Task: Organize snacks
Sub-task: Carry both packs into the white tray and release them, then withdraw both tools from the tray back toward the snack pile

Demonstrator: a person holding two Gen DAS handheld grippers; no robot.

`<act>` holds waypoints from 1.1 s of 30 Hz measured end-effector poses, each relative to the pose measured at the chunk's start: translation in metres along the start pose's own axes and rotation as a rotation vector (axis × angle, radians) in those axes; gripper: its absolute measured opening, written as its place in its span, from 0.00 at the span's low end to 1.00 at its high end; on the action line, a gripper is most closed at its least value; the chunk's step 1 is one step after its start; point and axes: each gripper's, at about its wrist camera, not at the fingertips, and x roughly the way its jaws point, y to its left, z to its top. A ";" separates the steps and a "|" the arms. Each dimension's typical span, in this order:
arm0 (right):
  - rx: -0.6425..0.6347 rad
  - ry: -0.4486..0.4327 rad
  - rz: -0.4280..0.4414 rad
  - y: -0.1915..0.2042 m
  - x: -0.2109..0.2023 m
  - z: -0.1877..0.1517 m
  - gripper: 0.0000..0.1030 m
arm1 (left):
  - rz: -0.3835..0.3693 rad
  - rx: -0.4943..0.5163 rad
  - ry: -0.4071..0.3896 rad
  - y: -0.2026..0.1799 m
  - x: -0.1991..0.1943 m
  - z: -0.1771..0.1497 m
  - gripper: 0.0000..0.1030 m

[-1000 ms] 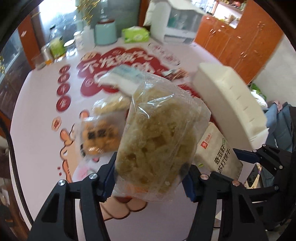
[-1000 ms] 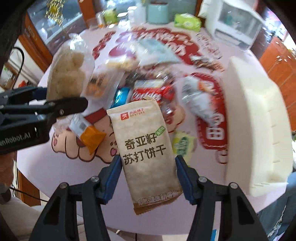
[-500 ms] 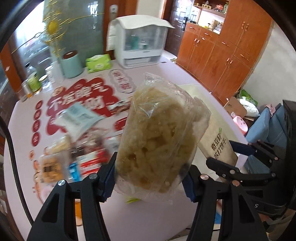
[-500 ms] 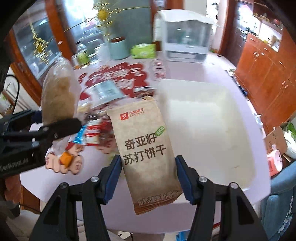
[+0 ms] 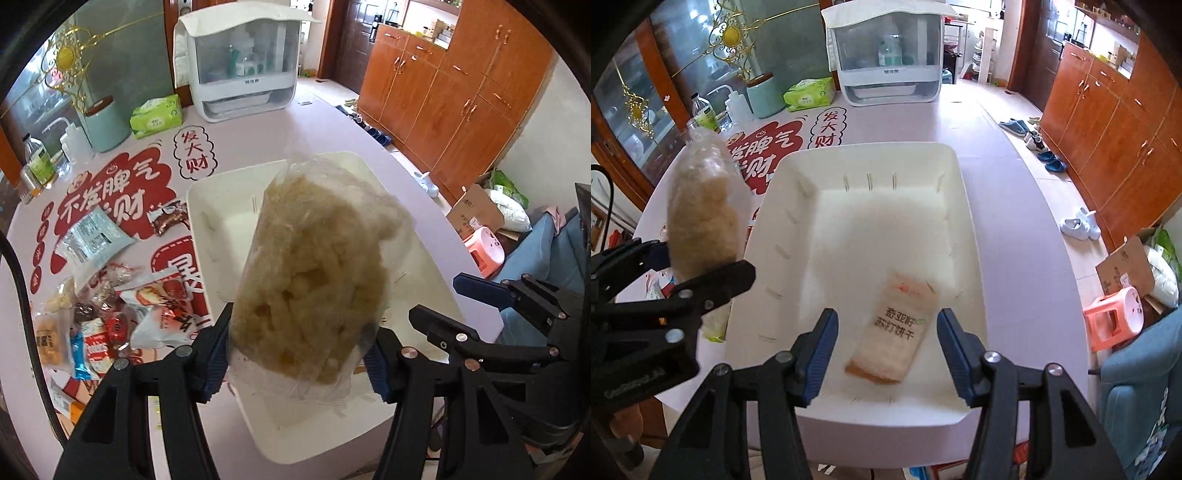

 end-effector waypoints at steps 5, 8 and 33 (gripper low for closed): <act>-0.006 -0.008 -0.014 -0.014 0.003 0.000 0.55 | 0.008 -0.063 -0.023 0.007 -0.001 0.003 0.93; 0.009 0.009 0.018 -0.020 0.007 0.000 0.55 | 0.003 -0.100 -0.018 0.014 -0.001 0.005 0.93; -0.025 -0.035 0.057 -0.009 -0.009 -0.002 0.55 | 0.165 -0.030 -0.206 -0.004 -0.057 -0.003 0.93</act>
